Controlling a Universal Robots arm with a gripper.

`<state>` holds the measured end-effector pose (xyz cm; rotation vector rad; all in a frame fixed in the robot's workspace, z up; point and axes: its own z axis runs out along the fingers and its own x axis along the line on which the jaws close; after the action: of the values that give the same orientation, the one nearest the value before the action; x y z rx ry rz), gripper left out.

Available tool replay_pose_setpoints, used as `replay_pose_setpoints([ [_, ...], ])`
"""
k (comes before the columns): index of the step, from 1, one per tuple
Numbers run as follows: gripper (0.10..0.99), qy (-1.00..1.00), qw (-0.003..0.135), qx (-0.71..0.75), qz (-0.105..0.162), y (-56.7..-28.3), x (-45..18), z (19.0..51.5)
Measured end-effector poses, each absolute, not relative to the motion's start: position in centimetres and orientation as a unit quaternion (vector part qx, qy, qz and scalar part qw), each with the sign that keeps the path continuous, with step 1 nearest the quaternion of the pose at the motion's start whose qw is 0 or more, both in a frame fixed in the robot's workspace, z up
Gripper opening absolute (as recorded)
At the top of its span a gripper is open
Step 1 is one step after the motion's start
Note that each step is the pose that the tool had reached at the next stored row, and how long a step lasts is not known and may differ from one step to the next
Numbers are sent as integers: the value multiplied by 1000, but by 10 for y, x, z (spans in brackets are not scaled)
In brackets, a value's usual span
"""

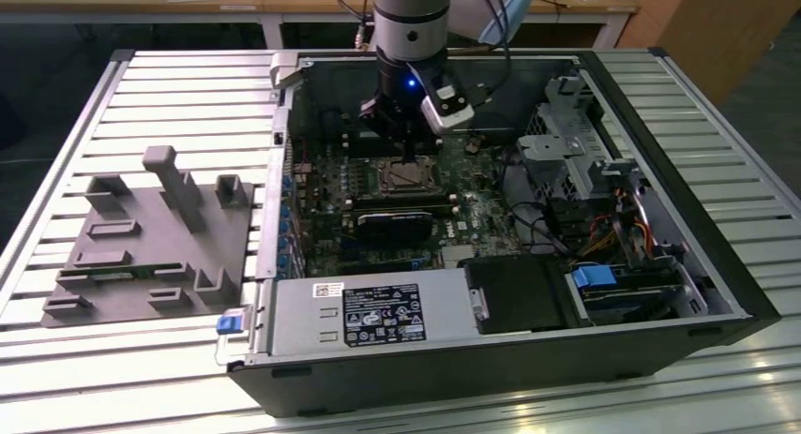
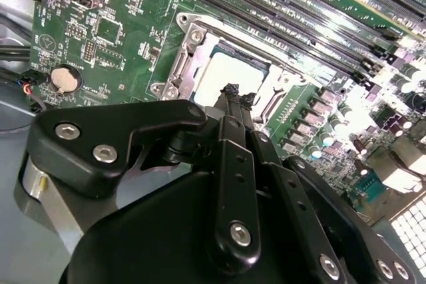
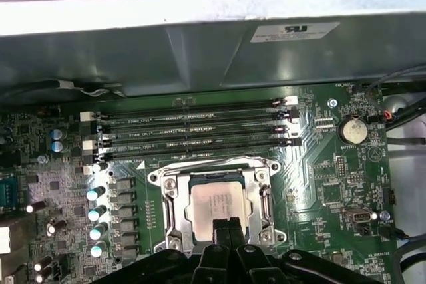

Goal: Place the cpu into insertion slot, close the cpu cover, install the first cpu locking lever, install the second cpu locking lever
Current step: 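Install the second cpu locking lever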

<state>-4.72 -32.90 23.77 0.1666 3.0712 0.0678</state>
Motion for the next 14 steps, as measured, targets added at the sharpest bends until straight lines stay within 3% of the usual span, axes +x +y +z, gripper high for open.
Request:
replay_pose_setpoints([
  [14,106,998,33,54,22,-334,-45,238],
])
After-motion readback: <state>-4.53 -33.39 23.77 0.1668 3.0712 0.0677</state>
